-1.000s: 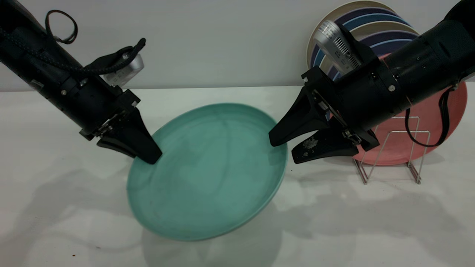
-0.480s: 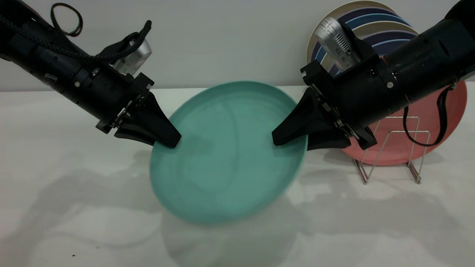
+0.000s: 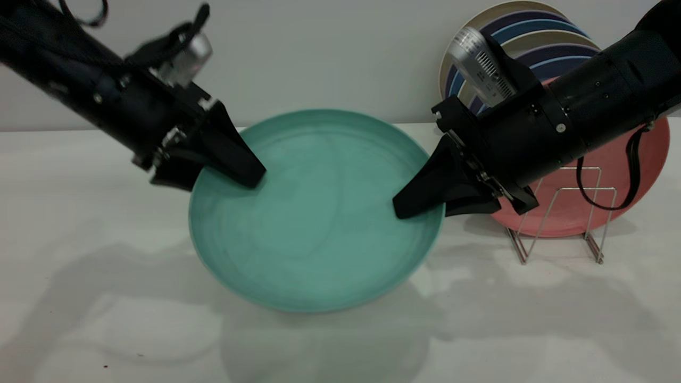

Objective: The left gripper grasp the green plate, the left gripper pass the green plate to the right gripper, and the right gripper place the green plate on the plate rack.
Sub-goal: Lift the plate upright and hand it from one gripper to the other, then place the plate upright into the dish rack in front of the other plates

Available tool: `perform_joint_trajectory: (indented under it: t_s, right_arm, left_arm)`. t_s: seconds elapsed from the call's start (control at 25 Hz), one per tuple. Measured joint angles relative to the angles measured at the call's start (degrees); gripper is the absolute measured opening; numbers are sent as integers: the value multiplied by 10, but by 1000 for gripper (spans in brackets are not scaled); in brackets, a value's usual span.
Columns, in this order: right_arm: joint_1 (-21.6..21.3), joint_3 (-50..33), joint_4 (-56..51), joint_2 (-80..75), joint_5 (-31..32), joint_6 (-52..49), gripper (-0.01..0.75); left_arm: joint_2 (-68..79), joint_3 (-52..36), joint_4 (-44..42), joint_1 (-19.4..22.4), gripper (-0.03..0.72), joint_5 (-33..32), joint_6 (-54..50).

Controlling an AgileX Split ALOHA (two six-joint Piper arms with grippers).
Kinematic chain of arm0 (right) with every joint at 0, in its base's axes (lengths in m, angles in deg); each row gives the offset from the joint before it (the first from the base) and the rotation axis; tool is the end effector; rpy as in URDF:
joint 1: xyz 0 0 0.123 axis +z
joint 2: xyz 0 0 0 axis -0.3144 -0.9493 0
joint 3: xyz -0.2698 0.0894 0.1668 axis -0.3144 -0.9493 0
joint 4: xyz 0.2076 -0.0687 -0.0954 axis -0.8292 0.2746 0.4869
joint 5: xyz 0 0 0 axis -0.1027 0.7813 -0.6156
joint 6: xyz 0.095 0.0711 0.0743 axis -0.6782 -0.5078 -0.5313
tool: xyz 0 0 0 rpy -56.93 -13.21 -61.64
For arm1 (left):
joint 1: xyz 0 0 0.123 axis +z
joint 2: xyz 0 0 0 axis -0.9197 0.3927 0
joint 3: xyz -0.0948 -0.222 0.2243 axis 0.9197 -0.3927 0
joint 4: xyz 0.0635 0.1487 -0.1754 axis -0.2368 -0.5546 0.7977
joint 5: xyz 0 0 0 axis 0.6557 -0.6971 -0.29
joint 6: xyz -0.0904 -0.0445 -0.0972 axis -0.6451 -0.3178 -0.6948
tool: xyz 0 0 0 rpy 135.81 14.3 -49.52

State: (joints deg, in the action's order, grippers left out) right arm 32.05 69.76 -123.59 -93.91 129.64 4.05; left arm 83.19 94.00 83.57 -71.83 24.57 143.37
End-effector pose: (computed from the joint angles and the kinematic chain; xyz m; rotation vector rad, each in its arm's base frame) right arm 0.3489 0.1922 0.1329 -0.3334 2.6263 1.2599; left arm 0.3969 -0.1254 0.1426 0.5951 2.6597 -0.9707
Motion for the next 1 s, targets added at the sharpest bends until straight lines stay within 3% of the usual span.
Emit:
perform_joint_trajectory:
  t_s: [0.36,0.56,1.0]
  right_arm:
    - [-28,4,79,30,-16,20,60]
    - [-29,4,148,119,-32,91,60]
    - [-34,4,343,309,-243,354,60]
  left_arm:
    - [-114,0,-94,0,599,-4,-16]
    - [-137,0,-102,0,591,3,-17]
    - [-137,-1,-114,0,591,11,-28]
